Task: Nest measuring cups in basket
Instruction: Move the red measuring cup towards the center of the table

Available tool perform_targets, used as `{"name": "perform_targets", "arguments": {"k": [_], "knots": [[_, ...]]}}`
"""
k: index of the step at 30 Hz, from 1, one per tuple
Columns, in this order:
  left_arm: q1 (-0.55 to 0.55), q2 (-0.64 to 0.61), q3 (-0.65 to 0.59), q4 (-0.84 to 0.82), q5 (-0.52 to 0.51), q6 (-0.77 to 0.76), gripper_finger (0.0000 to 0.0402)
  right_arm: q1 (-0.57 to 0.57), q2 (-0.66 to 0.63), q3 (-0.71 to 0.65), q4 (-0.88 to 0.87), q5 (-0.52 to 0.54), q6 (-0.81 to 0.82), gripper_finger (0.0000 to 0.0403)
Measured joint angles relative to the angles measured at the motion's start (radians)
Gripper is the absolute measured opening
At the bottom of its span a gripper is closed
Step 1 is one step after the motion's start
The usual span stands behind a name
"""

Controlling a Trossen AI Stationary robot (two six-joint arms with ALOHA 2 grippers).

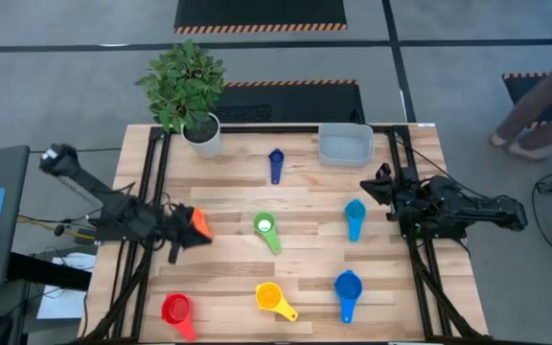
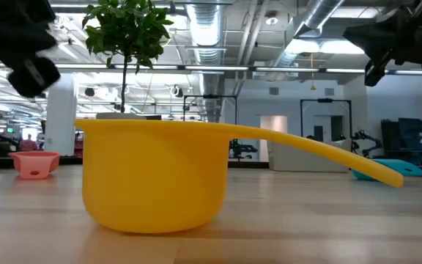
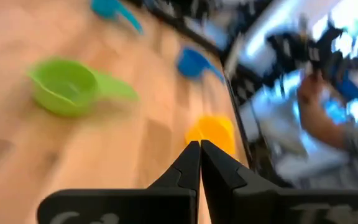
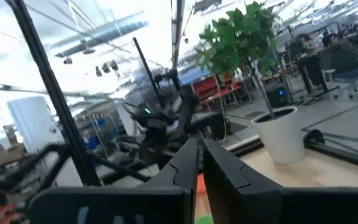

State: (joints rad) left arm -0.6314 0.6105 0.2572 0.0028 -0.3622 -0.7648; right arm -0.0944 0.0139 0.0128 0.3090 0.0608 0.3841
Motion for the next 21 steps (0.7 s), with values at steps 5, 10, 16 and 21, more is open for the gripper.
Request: {"name": "perform_targets", "arguments": {"k": [5, 10, 16, 21], "knots": [[-0.129, 0.25, 0.242, -0.333, 0.093, -0.156, 0.0, 0.01, 0.0, 0.0, -0.025, -0.001, -0.003, 0.0059], [-0.213, 0.49, 0.422, -0.56, 0.147, -0.341, 0.002, 0.057, 0.015, 0.001, -0.023, -0.001, 0.015, 0.0094], [-0.254, 0.708, 0.54, -0.671, 0.355, -0.452, 0.0081, 0.112, 0.113, 0.001, -0.009, 0.095, 0.035, 0.0157], [-0.268, 0.808, 0.591, -0.671, 0.46, -0.433, 0.0126, 0.114, 0.186, 0.001, 0.04, 0.11, 0.035, 0.02]]}}
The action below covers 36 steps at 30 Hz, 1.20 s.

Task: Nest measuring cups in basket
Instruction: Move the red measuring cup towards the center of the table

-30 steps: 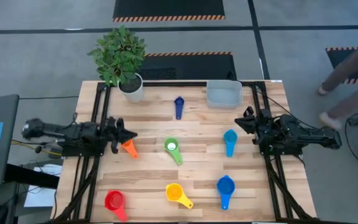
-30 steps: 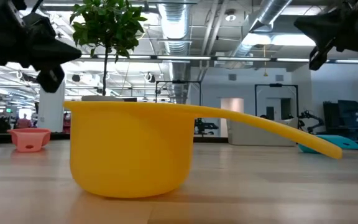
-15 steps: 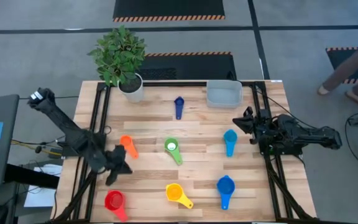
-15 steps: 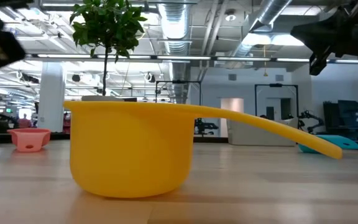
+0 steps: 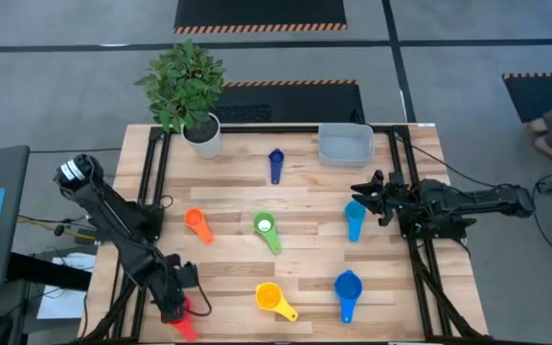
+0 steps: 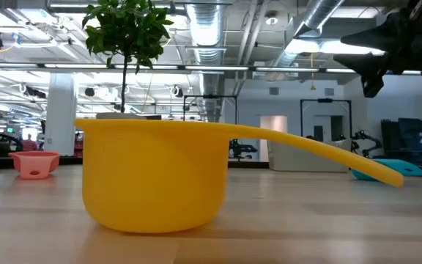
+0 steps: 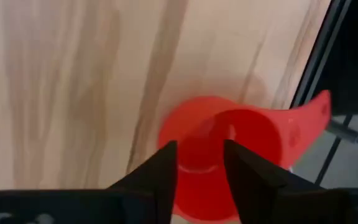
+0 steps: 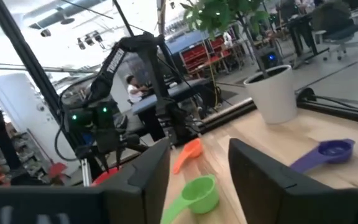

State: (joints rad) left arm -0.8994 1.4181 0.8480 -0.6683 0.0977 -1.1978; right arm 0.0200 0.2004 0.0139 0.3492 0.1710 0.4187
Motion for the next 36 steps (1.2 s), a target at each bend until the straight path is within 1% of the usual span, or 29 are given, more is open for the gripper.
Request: {"name": "perform_targets", "arguments": {"k": [2, 6, 8, 14, 16, 18, 21, 24, 25, 27, 31, 36], "knots": [[-0.005, 0.02, 0.005, -0.002, 0.007, 0.001, 0.0136, 0.0, 0.024, 0.0, 0.011, 0.0, 0.0, 0.0212], [-0.007, 0.047, 0.005, -0.087, 0.007, -0.016, 0.0145, 0.0, 0.071, 0.0, 0.058, -0.008, -0.007, 0.0225], [-0.007, 0.054, 0.004, -0.119, 0.023, -0.012, 0.0145, 0.0, 0.091, 0.0, 0.084, -0.011, -0.009, 0.0226], [-0.007, 0.056, 0.004, -0.127, 0.028, 0.031, 0.0142, 0.0, 0.123, 0.0, 0.119, -0.012, -0.029, 0.0217], [-0.007, 0.056, 0.004, -0.127, 0.021, 0.044, 0.0133, 0.0, 0.128, 0.0, 0.121, -0.012, -0.027, 0.0214], [-0.007, 0.056, 0.004, -0.128, -0.002, 0.059, 0.0114, 0.0, 0.129, 0.0, 0.119, -0.012, -0.027, 0.0211], [-0.007, 0.056, 0.004, -0.13, -0.04, 0.093, 0.0071, 0.0, 0.129, 0.0, 0.123, -0.012, -0.027, 0.0206], [0.003, 0.056, 0.004, -0.13, -0.056, 0.127, 0.0018, 0.0, 0.129, 0.0, 0.127, -0.012, -0.027, 0.0198], [0.007, 0.056, 0.004, -0.13, -0.058, 0.138, 0.001, 0.0, 0.129, 0.0, 0.129, -0.012, -0.027, 0.0195], [0.016, 0.056, 0.004, -0.13, -0.076, 0.161, 0.0008, 0.0, 0.129, 0.0, 0.14, -0.012, -0.026, 0.0187], [0.054, 0.056, 0.005, -0.126, -0.123, 0.275, 0.0004, 0.0, 0.129, 0.0, 0.172, -0.012, -0.026, 0.0165], [0.143, 0.055, 0.023, -0.13, -0.111, 0.481, 0.0002, -0.001, 0.129, 0.0, 0.187, -0.012, -0.026, 0.0132]]}}
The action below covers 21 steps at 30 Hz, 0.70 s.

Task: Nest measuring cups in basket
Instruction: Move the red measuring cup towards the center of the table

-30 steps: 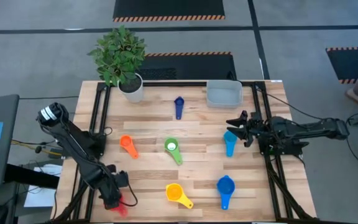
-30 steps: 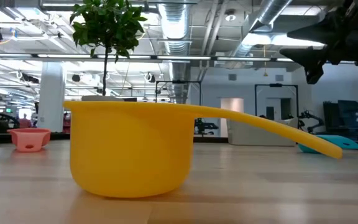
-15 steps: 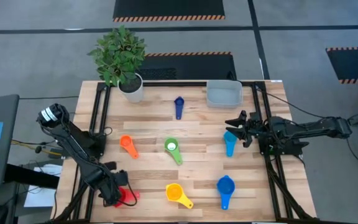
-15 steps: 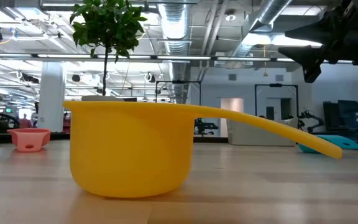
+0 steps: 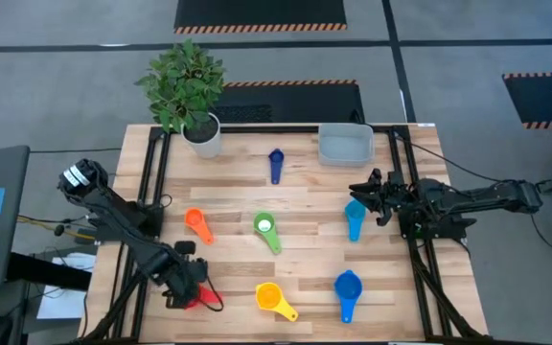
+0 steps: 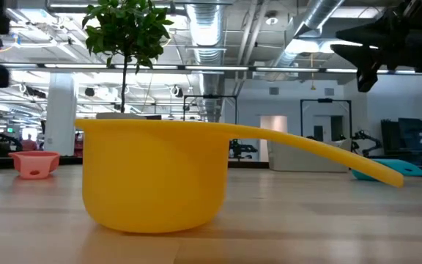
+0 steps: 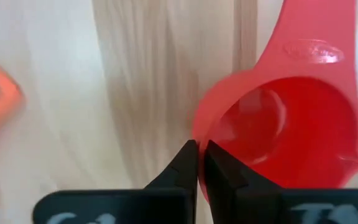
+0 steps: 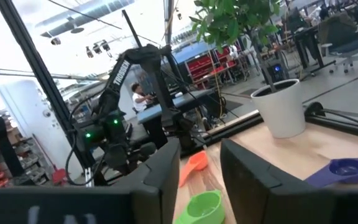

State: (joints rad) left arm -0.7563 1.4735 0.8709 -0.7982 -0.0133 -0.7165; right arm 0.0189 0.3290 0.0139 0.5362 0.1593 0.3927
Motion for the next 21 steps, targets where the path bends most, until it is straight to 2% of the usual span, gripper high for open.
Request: {"name": "perform_targets", "arguments": {"k": [5, 8, 15, 21], "knots": [[0.115, 0.0, 0.061, 0.004, -0.067, 0.309, 0.0002, 0.0, 0.002, 0.0, -0.003, 0.029, 0.01, 0.0101], [0.188, 0.0, 0.085, 0.004, -0.078, 0.472, 0.0001, 0.002, 0.045, 0.0, -0.007, 0.049, 0.042, 0.0089], [0.336, 0.0, 0.093, 0.067, -0.074, 0.748, 0.0001, 0.05, 0.234, 0.044, -0.008, 0.079, 0.079, 0.0082], [0.382, 0.0, 0.094, 0.168, 0.002, 0.984, 0.0002, 0.122, 0.446, 0.178, -0.007, 0.133, 0.071, 0.0082]]}}
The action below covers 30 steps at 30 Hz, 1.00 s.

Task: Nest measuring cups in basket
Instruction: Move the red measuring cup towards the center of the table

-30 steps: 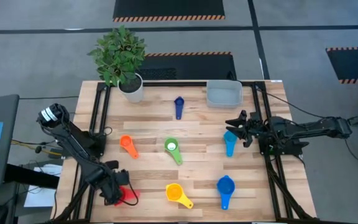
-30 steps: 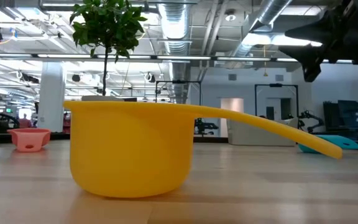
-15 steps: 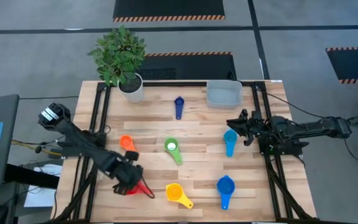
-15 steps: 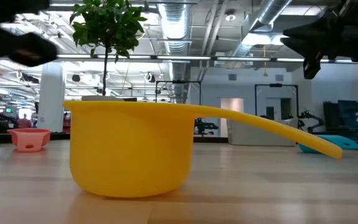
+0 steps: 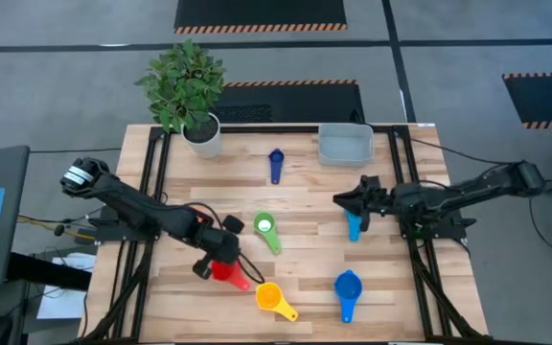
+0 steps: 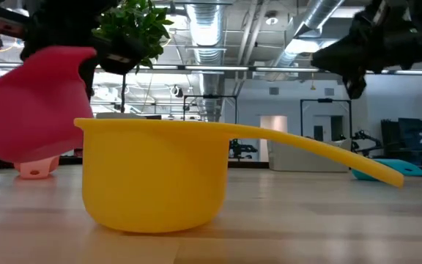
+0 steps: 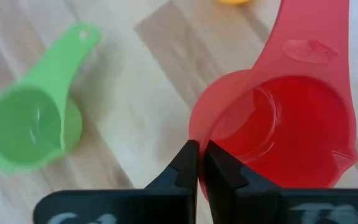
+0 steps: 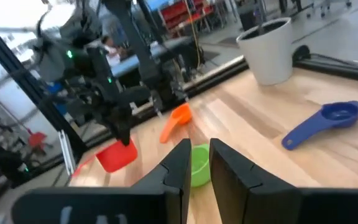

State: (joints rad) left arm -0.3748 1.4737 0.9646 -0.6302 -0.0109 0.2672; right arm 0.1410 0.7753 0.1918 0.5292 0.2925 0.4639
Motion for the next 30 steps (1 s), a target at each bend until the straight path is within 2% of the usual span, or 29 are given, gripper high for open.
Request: {"name": "perform_targets", "arguments": {"k": [3, 7, 12, 15, 18, 23, 30], "knots": [[0.0, 0.0, 0.0, 0.007, 0.004, 0.059, 0.0007, 0.033, 0.121, 0.076, 0.003, 0.031, 0.008, 0.0082], [0.0, 0.0, 0.0, 0.022, 0.013, 0.056, 0.0011, 0.059, 0.277, 0.184, -0.015, 0.052, 0.07, 0.0082], [-0.004, 0.001, 0.0, 0.024, 0.012, 0.037, 0.0012, 0.098, 0.457, 0.353, -0.167, 0.051, 0.08, 0.0082], [-0.004, 0.001, 0.0, 0.024, 0.01, -0.025, 0.0013, 0.12, 0.548, 0.457, -0.252, 0.051, 0.08, 0.0082], [-0.004, 0.001, 0.0, 0.024, 0.015, -0.086, 0.0017, 0.142, 0.617, 0.553, -0.32, 0.051, 0.078, 0.0082], [-0.007, 0.001, 0.0, 0.024, 0.058, -0.096, 0.0045, 0.178, 0.708, 0.673, -0.386, 0.021, 0.063, 0.0082], [-0.014, 0.101, 0.0, 0.048, 0.055, -0.077, 0.0085, 0.243, 0.79, 0.747, -0.398, 0.02, 0.07, 0.0082]]}}
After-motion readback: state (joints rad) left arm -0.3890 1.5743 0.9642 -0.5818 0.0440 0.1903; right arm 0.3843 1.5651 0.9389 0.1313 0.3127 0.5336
